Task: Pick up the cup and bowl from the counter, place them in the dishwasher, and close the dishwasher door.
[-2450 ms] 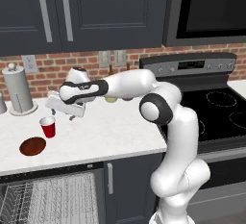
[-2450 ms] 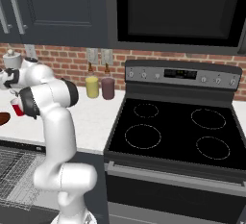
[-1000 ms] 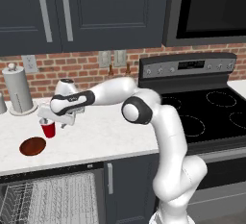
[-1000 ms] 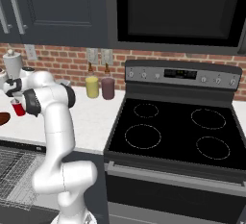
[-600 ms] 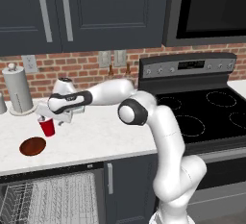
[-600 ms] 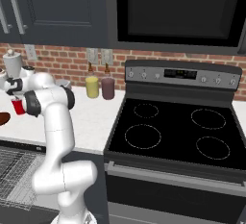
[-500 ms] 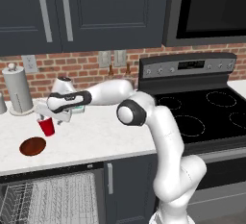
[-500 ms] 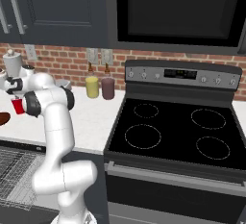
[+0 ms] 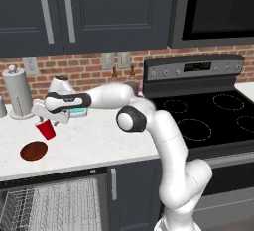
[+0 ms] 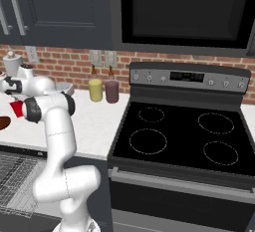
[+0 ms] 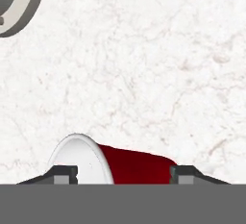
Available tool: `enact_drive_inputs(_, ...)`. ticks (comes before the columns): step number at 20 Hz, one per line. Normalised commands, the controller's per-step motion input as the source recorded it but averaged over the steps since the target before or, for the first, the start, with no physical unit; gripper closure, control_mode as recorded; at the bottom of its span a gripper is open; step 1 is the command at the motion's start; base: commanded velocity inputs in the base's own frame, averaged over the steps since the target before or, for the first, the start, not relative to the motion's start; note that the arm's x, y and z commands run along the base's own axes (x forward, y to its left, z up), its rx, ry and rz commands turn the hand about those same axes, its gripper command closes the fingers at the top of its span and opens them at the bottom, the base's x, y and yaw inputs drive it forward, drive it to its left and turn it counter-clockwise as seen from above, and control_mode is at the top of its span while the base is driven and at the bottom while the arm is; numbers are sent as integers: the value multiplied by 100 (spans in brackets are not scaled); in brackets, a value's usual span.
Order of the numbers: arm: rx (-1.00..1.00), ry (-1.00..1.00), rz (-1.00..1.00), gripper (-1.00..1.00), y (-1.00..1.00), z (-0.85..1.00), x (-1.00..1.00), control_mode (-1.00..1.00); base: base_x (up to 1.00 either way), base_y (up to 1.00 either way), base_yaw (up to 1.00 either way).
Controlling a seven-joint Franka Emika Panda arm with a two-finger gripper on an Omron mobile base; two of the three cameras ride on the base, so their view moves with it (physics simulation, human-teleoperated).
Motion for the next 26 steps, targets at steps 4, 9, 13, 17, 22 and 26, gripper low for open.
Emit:
enact_drive_inputs(4, 0, 0, -1, 100, 9, -10, -3, -100, 0, 0, 0)
enact_drive_inputs(9, 0, 0, -4, 100, 0, -10, -14, -100, 0, 0, 0)
enact_drive_inputs(13, 0, 1, -5, 100, -20, -2, -56, -100, 0, 0, 0)
enact_drive_inputs(17, 0, -6, 0, 100, -38, 8, -100, -100, 0, 0, 0)
enact_drive_inputs(22, -3, -17, 0, 100, -35, 23, -100, -100, 0, 0, 0)
enact_drive_inputs(26, -1, -28, 0, 100, -40, 22, -100, -100, 0, 0, 0)
